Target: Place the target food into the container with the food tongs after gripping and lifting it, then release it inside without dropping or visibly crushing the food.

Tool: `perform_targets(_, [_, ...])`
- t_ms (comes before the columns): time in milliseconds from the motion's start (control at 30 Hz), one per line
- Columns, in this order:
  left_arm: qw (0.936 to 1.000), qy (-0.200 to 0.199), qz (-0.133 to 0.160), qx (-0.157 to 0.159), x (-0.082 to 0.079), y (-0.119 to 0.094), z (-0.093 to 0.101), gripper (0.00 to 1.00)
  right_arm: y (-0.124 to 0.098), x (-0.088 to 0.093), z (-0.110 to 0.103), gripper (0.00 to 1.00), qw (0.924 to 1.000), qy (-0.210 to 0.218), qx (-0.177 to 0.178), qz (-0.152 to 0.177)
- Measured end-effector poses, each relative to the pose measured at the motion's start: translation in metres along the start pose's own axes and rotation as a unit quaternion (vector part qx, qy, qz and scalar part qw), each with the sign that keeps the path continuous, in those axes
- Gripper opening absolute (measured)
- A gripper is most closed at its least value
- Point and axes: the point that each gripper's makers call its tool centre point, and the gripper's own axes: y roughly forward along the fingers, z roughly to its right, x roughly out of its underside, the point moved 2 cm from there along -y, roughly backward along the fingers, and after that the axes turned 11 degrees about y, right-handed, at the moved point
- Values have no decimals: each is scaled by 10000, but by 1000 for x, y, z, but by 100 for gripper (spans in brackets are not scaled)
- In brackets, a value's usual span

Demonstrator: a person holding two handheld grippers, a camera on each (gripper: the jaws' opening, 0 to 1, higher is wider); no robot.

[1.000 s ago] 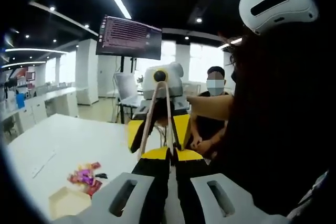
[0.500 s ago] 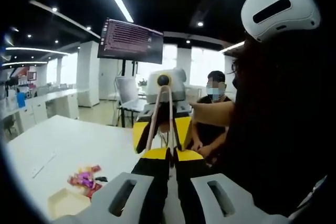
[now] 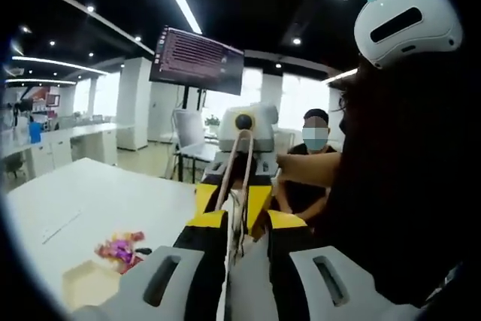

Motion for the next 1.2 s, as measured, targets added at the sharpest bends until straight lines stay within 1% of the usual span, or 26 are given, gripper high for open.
perform_targets(67, [9998, 24, -178, -29, 9, 0, 0, 14, -3, 0, 3, 21, 10000, 33, 64, 16])
perform_targets(100, [9998, -2, -211, -33, 11, 0, 0, 15, -4, -1, 5, 21, 9999, 75, 89, 23])
perform_targets(233, [9995, -33, -293, -105, 18, -2, -1, 16, -7, 1, 8, 21, 9997, 133, 179, -40])
perform_targets(500, [9992, -78, -297, -238, 20, -7, -5, 15, -11, 2, 11, 21, 9993, 250, 258, -43])
perform_targets(733, [9977, -123, -511, -434, 36, -11, -10, 17, -14, 4, 17, 22, 9988, 309, 363, -60])
perform_targets(833, [9963, -148, -563, -626, 44, -15, -11, 20, -15, 4, 17, 23, 9986, 329, 406, -43])
perform_targets(967, [9939, -254, -622, -879, 54, -22, -12, 32, -19, 3, 19, 23, 9983, 369, 445, 10])
perform_targets(1067, [9892, -329, -839, -1157, 68, -30, -15, 39, -23, 4, 22, 23, 9978, 393, 533, 17])
perform_targets(1200, [9830, -446, -965, -1494, 86, -40, -18, 45, -29, 7, 24, 23, 9970, 444, 630, 14])
